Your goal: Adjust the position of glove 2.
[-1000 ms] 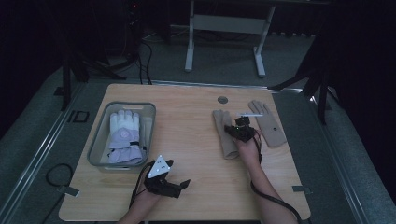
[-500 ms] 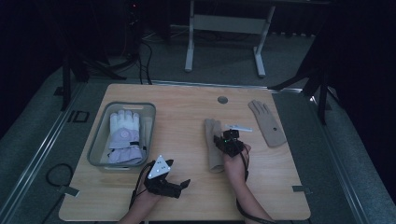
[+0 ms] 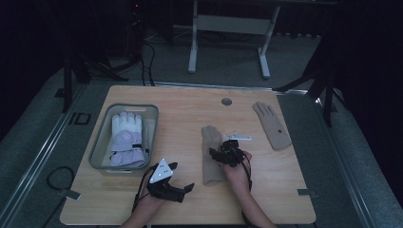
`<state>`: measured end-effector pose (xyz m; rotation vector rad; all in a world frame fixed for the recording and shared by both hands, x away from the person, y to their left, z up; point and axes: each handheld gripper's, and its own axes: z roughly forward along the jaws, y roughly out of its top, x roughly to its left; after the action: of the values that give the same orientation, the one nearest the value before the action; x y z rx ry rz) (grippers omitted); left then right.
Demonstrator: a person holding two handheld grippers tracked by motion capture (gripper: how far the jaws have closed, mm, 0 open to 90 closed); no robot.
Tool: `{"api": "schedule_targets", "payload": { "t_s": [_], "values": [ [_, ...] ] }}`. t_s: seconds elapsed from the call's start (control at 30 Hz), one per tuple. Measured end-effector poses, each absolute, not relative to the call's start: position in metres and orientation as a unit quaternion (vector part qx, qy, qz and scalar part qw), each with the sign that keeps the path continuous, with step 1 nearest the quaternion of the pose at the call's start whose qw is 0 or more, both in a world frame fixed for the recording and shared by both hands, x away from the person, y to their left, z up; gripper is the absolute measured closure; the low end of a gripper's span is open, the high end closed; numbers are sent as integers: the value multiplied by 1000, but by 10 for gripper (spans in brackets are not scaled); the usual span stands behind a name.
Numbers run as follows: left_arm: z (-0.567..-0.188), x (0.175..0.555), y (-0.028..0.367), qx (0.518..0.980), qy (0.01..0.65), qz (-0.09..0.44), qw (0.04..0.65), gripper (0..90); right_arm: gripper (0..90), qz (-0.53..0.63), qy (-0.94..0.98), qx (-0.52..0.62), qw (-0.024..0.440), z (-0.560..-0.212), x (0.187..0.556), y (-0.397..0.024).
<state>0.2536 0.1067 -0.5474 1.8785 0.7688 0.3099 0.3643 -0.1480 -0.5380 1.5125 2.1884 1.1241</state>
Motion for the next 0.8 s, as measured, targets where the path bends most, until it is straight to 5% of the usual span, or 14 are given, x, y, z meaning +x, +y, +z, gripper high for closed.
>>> {"api": "schedule_targets", "payload": {
  "t_s": [0.1,0.37,0.8],
  "values": [
    [-548,254,107,782,323,130,517,17,126,402,746,515,129,-534,365,-152],
    [-549,254,107,783,325,130,514,17,112,422,764,477,97,-527,366,-164],
    [-551,255,106,785,322,130,513,17,103,431,761,466,135,-502,381,-223]
  ]
}}
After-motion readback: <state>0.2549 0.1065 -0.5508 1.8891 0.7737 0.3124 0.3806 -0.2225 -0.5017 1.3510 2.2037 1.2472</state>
